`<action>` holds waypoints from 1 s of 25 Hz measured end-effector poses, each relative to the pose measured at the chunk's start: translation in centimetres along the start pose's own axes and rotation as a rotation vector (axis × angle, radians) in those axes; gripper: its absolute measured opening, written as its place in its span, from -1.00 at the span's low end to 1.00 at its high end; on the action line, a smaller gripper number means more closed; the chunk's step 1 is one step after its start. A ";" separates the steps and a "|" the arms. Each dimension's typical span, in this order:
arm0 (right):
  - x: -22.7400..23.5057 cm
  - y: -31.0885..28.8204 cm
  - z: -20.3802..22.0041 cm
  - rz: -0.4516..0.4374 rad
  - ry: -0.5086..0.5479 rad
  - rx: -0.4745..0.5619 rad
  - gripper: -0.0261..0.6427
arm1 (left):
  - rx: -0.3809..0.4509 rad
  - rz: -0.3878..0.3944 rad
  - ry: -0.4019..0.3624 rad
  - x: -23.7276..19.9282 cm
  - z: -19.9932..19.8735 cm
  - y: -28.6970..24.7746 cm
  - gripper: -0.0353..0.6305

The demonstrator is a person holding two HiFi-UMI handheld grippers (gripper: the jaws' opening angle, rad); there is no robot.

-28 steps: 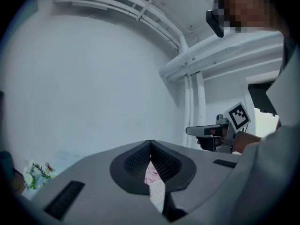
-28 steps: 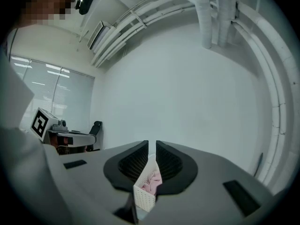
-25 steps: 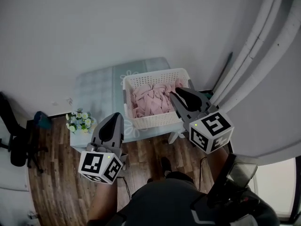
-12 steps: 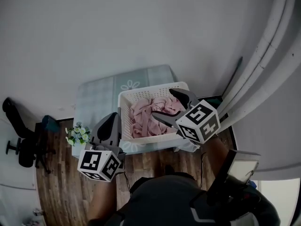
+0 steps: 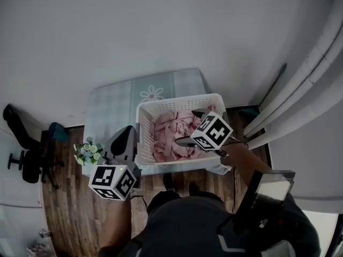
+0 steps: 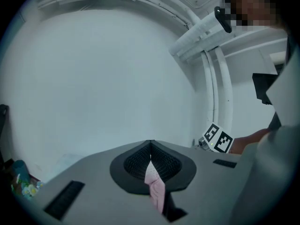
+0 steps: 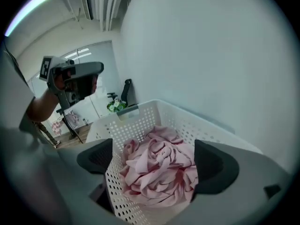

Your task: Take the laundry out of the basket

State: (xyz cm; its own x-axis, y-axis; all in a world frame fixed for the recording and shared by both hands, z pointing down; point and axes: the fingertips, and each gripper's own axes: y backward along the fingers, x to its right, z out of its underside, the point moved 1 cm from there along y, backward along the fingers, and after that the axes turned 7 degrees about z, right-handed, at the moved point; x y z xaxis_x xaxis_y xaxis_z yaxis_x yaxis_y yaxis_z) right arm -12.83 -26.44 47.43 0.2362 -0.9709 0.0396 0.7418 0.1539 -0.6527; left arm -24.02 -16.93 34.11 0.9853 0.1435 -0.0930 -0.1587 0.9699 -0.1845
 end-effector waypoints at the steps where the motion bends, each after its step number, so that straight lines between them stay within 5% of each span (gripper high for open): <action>1: 0.2 -1.1 0.7 -0.007 0.003 -0.038 0.63 | -0.007 0.000 -0.002 -0.6 0.2 -0.3 -0.87; 13: 2.8 -10.2 9.1 0.025 -0.011 -0.401 0.76 | -0.048 0.031 0.071 -6.7 3.0 -3.3 -0.87; 25: -0.5 -14.9 10.6 -0.089 0.085 -0.474 0.77 | -0.080 0.062 0.095 -10.3 4.1 -4.8 -0.87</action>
State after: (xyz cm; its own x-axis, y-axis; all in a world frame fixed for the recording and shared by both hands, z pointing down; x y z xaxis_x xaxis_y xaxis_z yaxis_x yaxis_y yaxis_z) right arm -17.37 -26.30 65.19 0.1184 -0.9910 0.0623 0.3849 -0.0121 -0.9229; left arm -33.12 -22.23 39.96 0.9635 0.1794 -0.1986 -0.2271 0.9406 -0.2523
